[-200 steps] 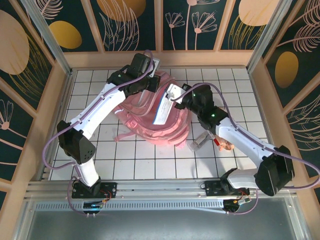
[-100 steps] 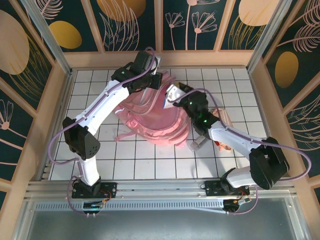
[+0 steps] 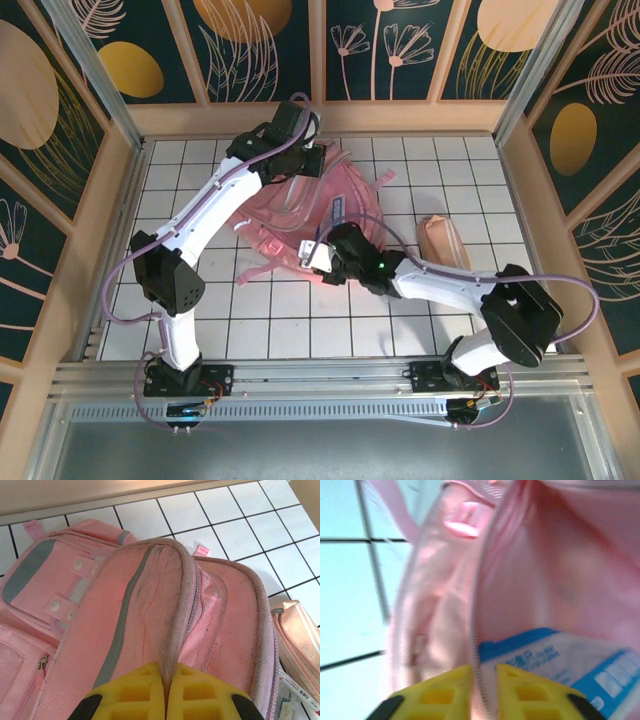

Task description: Pack the student bag

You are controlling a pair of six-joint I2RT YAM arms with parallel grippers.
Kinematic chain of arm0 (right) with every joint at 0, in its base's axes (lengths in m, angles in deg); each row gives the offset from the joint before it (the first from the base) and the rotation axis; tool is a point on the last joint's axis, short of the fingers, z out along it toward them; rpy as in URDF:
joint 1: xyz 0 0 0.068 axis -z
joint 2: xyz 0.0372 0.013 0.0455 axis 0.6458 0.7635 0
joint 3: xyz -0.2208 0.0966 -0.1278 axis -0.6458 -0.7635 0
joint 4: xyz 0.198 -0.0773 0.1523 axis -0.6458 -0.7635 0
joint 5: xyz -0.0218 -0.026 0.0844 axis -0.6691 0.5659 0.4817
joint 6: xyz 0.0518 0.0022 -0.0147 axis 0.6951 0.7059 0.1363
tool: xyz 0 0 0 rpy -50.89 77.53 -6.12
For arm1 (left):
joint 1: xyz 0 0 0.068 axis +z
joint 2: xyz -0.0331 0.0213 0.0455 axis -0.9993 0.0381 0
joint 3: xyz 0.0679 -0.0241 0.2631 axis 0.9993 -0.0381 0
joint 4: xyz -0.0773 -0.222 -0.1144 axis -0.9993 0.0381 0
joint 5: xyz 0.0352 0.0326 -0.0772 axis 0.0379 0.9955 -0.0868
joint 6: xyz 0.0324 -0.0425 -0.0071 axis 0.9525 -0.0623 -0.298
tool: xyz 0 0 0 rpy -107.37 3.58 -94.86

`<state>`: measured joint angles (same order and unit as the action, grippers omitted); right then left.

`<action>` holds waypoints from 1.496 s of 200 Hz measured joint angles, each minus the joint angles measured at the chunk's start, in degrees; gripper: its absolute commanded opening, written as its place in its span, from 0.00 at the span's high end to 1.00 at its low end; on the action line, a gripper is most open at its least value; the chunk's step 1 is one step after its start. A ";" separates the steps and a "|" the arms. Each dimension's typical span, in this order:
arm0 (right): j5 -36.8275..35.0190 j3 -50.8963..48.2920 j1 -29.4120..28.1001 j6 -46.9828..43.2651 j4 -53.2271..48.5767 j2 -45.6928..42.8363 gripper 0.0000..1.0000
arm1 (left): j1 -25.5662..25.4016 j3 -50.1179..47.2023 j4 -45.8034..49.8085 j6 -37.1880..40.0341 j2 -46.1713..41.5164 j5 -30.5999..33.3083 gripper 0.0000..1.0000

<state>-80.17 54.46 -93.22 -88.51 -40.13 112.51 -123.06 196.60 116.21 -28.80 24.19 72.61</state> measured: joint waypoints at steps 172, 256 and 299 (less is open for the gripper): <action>17.79 7.06 23.47 68.85 -11.13 5.51 0.45 | 0.00 -0.04 -0.44 -1.92 0.07 -1.97 1.00; 25.16 14.80 24.94 75.84 -6.58 16.81 0.78 | 0.00 -0.55 -0.61 -2.38 0.07 -2.60 1.00; 28.98 15.04 25.81 78.25 -2.29 17.38 1.00 | 0.00 -0.83 -0.90 -2.58 0.07 -3.04 1.00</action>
<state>-51.19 69.50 -67.40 -10.26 -42.42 129.88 -123.06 195.77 115.32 -31.38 24.25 69.57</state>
